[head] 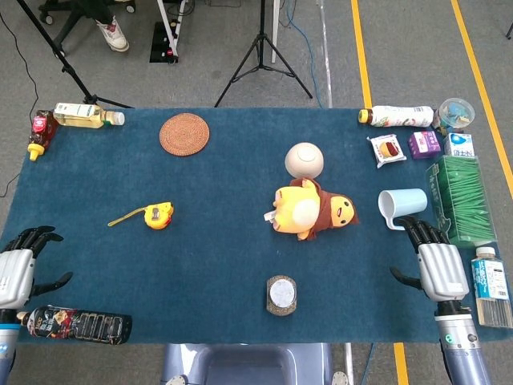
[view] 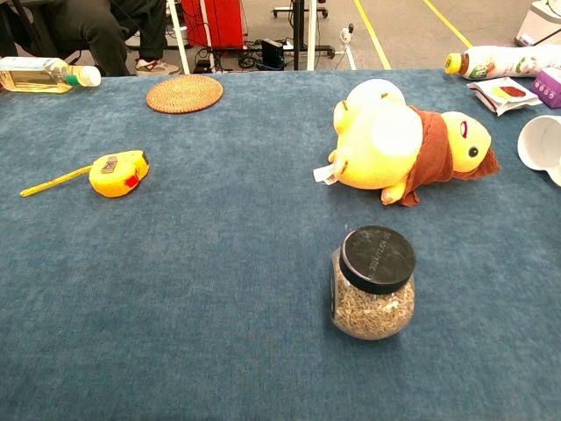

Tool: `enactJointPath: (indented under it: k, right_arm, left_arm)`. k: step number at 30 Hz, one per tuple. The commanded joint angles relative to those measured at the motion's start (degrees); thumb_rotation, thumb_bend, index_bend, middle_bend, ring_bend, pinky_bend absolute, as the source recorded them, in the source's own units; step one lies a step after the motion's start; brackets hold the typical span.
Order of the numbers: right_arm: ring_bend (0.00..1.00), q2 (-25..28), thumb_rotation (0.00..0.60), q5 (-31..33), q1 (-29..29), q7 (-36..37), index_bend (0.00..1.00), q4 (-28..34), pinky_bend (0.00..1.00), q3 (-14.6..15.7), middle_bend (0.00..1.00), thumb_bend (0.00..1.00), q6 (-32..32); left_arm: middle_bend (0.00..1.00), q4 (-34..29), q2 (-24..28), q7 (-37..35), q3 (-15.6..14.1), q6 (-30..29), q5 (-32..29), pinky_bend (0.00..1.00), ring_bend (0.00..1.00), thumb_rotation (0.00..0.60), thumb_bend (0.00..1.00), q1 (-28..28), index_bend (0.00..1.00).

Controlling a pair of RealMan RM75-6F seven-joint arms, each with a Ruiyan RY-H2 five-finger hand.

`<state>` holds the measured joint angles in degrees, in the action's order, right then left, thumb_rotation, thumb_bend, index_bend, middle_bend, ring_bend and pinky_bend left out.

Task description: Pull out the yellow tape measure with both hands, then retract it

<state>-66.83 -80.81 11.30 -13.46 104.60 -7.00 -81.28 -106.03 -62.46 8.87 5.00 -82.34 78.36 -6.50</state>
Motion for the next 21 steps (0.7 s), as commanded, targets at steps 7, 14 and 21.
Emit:
enactJointPath:
  k: [7,14,21]
  right_arm:
    - [0.18,0.1,0.6,-0.3,-0.5,1.4,0.17,-0.7,0.21,0.2,0.17,0.2,-0.4]
    - [0.18,0.4,0.6,0.6,-0.3,1.9,0.17,-1.3,0.21,-0.1,0.17,0.2,0.2]
    - [0.18,0.5,0.6,1.2,0.0,2.1,0.17,-1.9,0.21,-0.5,0.17,0.2,0.6]
  left_arm:
    - [0.24,1.1,1.9,-1.4,2.8,6.8,-2.4,0.28,0.17,0.6,0.12,-5.1,0.32]
    - [0.2,2.7,1.2,1.4,4.9,14.0,-7.0,0.26,0.14,0.6,0.12,-10.5,0.32]
    - [0.13,6.1,-0.9,4.5,6.4,21.7,-12.4,0.21,0.09,0.6,0.12,-16.4,0.32]
